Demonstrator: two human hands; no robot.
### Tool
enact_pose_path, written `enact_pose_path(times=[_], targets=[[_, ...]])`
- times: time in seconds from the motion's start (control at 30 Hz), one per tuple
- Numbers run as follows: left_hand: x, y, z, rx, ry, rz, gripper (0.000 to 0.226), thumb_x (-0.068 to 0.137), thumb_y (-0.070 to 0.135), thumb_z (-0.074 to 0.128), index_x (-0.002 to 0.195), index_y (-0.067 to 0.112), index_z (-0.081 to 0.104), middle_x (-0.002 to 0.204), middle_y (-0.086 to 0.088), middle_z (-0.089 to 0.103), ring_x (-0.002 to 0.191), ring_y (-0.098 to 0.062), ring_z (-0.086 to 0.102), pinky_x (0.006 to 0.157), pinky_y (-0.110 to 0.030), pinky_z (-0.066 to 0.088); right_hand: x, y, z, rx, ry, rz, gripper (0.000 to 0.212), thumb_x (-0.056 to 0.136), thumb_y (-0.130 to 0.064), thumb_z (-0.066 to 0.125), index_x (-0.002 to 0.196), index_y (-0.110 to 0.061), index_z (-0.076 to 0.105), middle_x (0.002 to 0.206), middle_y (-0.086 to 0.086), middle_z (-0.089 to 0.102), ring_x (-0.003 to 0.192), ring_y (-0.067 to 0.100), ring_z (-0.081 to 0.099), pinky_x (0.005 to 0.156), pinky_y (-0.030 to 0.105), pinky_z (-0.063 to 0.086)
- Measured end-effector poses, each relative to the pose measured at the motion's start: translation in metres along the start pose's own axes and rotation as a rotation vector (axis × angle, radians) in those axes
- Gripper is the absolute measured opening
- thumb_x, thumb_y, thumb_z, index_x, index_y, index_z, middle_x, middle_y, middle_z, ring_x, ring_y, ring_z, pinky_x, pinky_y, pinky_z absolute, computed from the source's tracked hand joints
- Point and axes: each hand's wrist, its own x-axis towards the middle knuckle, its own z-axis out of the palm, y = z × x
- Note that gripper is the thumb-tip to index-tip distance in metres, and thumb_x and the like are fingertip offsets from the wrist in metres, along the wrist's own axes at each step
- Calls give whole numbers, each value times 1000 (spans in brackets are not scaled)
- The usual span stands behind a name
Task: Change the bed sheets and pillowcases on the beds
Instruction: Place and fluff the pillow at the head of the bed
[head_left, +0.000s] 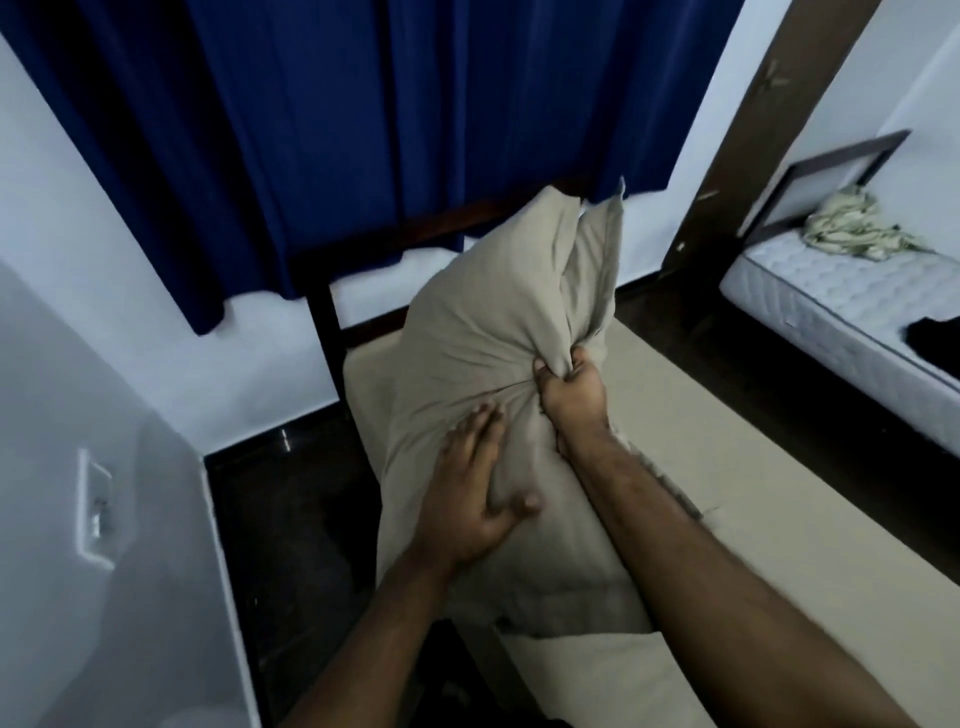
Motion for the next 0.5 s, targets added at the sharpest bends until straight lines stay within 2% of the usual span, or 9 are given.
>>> enact_pose_path(times=[0.07,0.13,0.2,0.27,0.4,0.5], targets=[[5,-12,-11,50,12,49,116,76,81,59,159,8,22,168,-8,16,156,-22,12,125,-46,14,22,-11,25,-4,7,-6,15,93,-26,64,103,-16,60,78,1,69,59,15,63,66,28,48],[6,-29,-11,131,-10,48,132,66,87,64,160,7,16,169,-11,9,156,-26,8,126,-47,10,42,-15,48,-16,13,-6,19,92,-29,64,106,-16,61,86,3,72,74,23,68,74,34,53],[15,-59,-11,197,-53,77,134,68,88,62,161,7,10,169,-15,4,156,-30,6,124,-56,13,67,-17,75,-39,33,0,23,91,-32,65,107,-17,61,98,8,73,92,32,68,83,41,54],[39,-97,-14,254,-99,102,128,74,87,54,161,9,3,168,-17,2,156,-33,4,119,-63,20,93,-19,102,-39,50,16,24,89,-36,64,105,-19,59,101,10,73,96,34,67,85,43,54],[106,-145,-39,322,-246,-79,131,67,90,50,155,31,-27,168,-11,-15,155,-28,-13,121,-62,13,151,-29,146,-16,76,28,23,90,-34,64,103,-17,58,103,14,72,100,37,66,87,43,53],[148,-164,-52,347,-300,-208,139,55,89,54,150,38,-34,168,-9,-17,155,-30,-14,123,-58,12,187,-39,165,28,103,46,24,91,-33,64,104,-13,57,102,14,70,99,35,65,85,39,51]])
